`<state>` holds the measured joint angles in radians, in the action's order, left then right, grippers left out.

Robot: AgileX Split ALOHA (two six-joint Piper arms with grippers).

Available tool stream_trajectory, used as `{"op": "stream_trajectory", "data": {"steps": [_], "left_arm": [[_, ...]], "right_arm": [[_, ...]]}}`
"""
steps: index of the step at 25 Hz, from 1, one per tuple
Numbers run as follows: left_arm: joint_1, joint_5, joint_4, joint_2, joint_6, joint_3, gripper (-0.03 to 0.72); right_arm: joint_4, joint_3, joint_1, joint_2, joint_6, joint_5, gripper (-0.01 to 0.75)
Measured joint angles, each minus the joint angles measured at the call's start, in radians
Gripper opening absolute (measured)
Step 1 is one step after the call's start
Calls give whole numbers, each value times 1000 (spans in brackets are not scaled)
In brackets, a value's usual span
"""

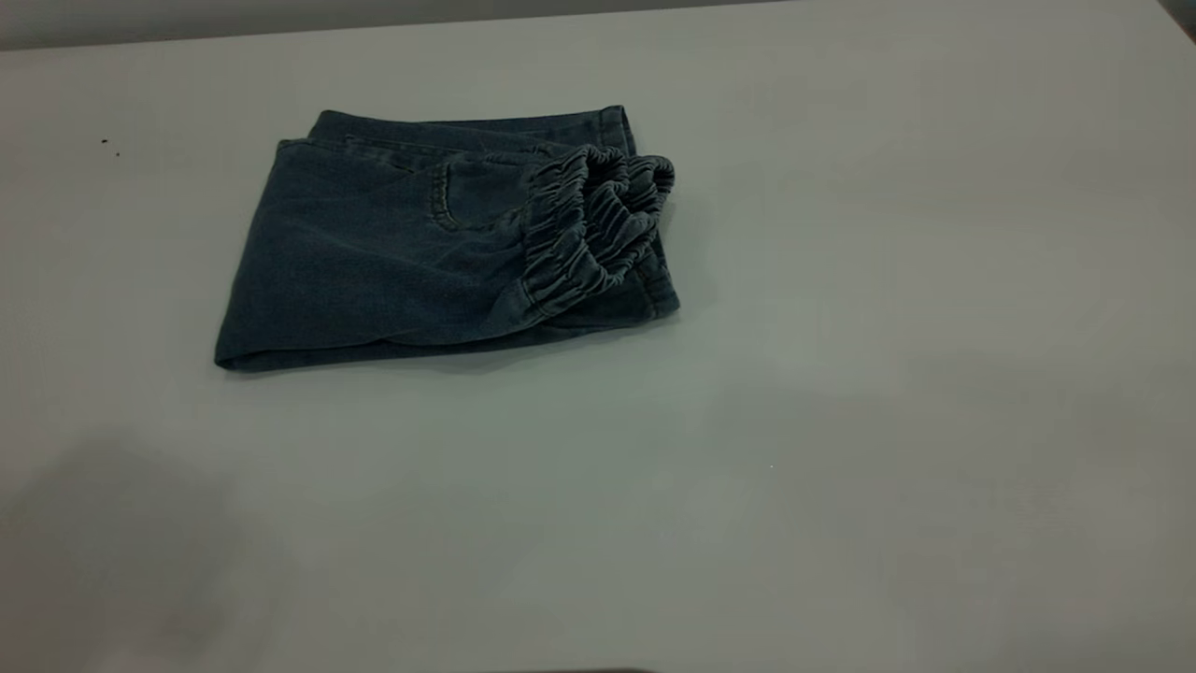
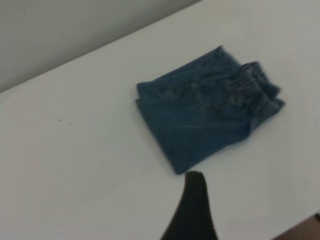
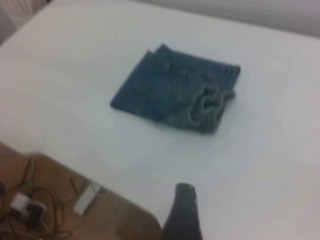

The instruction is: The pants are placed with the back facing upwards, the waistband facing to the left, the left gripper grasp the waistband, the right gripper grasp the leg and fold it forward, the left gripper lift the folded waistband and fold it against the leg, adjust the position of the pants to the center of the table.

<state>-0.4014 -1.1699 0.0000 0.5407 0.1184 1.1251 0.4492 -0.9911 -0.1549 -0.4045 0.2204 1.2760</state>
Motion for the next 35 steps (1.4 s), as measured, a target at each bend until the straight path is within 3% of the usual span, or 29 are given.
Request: {"op": "stream_trajectory", "data": {"steps": [11, 18, 22, 35], "left_arm": [[0, 0, -14, -236, 3, -272, 568], [0, 0, -26, -238, 3, -483, 568], [0, 2, -28, -238, 3, -589, 568], [0, 53, -32, -238, 3, -632, 568]], "right_arm": [[-120, 363, 0, 287, 16, -33, 571], [-143, 503, 0, 401, 10, -114, 571], [-146, 517, 0, 414, 8, -115, 571], [-148, 517, 0, 415, 8, -119, 570]]}}
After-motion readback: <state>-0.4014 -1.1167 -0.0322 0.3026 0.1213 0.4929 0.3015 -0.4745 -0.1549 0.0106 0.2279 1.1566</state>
